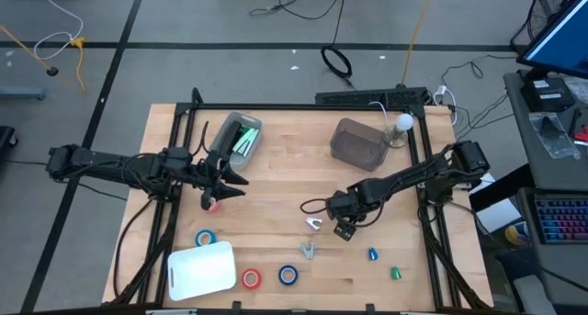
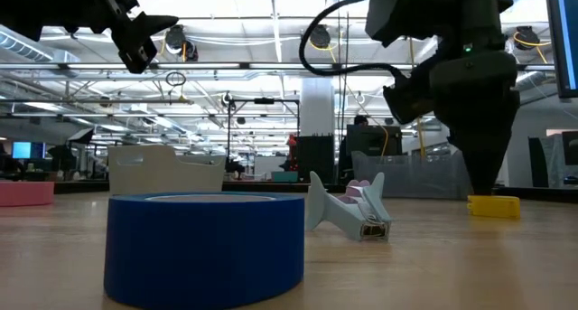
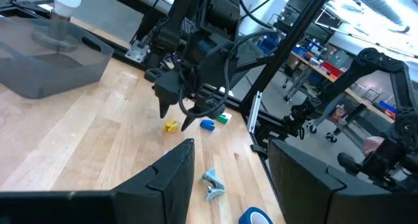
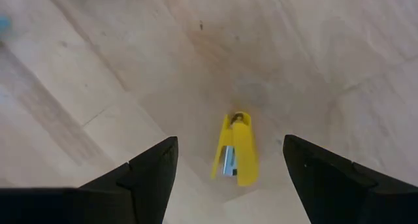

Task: Pick and place Stapler, Stapler remover, tape
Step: Put the yellow stapler into the gray bin

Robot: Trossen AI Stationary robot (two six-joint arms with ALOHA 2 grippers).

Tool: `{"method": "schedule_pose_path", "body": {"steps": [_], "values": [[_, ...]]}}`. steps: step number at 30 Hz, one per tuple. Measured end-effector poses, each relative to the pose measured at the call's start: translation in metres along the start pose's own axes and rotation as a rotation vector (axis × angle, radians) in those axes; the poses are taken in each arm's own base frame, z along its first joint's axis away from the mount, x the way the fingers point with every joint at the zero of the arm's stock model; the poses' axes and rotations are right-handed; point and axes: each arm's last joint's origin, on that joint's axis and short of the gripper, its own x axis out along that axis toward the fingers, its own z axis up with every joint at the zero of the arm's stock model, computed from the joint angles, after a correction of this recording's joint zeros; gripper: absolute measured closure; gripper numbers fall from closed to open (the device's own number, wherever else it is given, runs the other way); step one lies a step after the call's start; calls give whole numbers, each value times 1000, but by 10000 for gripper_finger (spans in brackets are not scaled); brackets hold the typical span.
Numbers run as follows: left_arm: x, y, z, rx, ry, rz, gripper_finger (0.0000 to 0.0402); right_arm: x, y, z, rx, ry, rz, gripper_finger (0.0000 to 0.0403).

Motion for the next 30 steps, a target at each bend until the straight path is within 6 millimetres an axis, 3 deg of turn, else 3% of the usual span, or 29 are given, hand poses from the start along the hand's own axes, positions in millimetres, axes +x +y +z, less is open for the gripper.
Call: {"method": "schedule_pose_path", "body": {"steps": [13, 30], "values": [[0, 0, 0, -22, -1, -1, 204, 19, -12, -8, 45, -15, 14, 129], [0, 0, 0, -22, 0, -4, 204, 19, -13, -8, 54, -38, 16, 132]]}}
